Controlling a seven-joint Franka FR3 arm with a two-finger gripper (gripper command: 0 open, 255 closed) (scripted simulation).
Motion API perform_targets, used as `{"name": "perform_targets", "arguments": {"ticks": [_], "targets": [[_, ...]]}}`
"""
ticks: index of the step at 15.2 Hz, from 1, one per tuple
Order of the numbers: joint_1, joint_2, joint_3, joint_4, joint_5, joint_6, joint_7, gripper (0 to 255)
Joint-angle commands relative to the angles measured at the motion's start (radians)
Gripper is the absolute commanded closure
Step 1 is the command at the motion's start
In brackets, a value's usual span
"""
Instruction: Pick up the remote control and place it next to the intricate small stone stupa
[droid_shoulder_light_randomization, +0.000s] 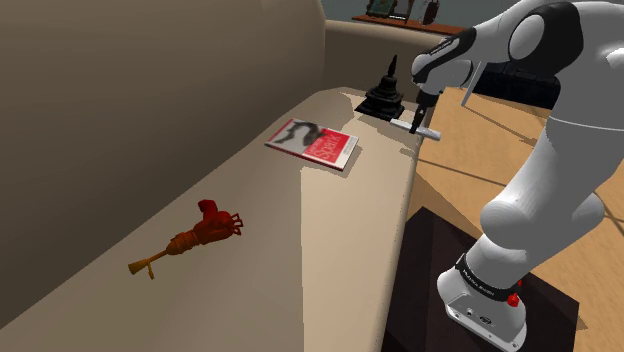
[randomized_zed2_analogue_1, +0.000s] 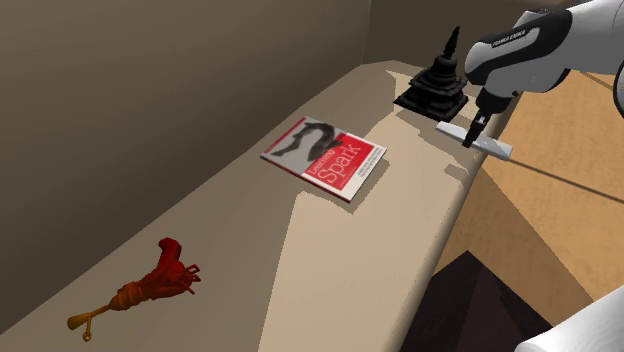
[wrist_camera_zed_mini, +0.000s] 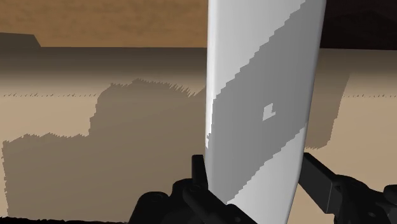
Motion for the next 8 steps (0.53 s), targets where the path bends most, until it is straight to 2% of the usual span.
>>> {"name": "perform_targets", "arguments": {"ticks": [1,4,5,8], "targets": [[0.000,0.000,0.000,0.000,0.000,0.001,0.000,255],[0.000,0.000,0.000,0.000,0.000,0.001,0.000,255],[0.000,0.000,0.000,0.000,0.000,0.001,0.000,0],[0.000,0.000,0.000,0.000,0.000,0.001,0.000,0]]}}
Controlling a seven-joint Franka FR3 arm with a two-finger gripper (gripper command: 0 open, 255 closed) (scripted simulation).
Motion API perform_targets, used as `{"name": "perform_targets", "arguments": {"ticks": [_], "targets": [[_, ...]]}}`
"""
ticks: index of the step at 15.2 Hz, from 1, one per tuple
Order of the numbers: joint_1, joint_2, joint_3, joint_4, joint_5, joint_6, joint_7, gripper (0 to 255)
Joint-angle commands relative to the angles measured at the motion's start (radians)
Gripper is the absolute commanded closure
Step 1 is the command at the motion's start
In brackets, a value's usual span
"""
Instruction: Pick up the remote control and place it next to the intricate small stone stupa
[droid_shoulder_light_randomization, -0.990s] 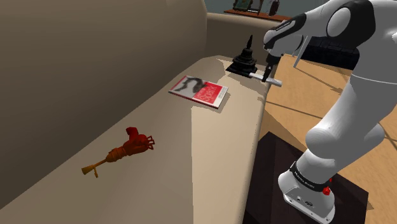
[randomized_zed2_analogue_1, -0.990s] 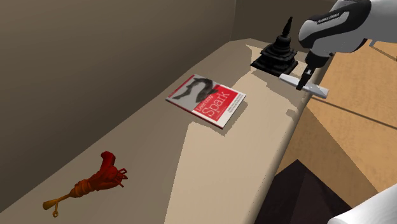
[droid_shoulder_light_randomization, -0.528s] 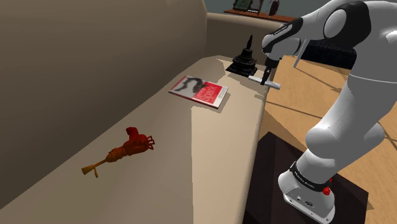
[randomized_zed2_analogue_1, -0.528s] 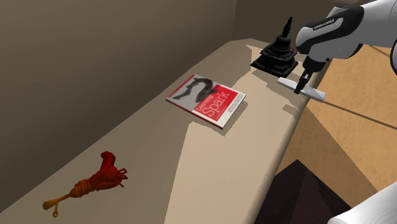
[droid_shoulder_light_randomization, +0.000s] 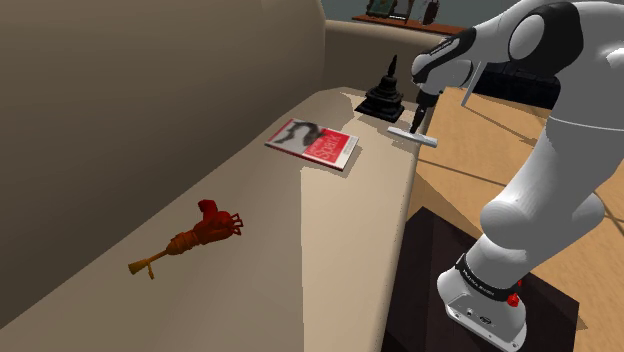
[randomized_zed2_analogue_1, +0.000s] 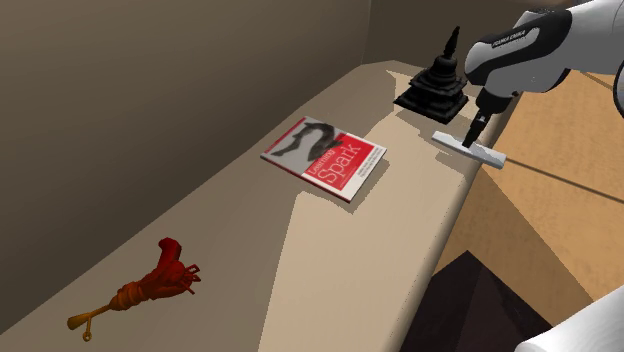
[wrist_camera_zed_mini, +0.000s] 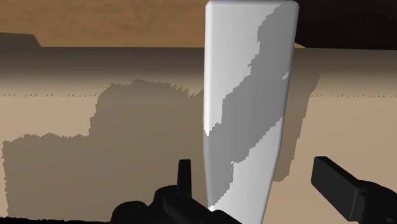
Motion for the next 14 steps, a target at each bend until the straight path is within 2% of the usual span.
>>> {"name": "perform_targets", "arguments": {"ticks": [1,2,6,14], "targets": [[0.000,0.000,0.000,0.000,0.000,0.000,0.000,0],[0.000,0.000,0.000,0.000,0.000,0.000,0.000,0],[0.004,-0.061,-0.008,0.054,-0.028,-0.111,0.018,0],[0.004,-0.061,-0.008,0.054,-0.028,-0.111,0.018,0]]}}
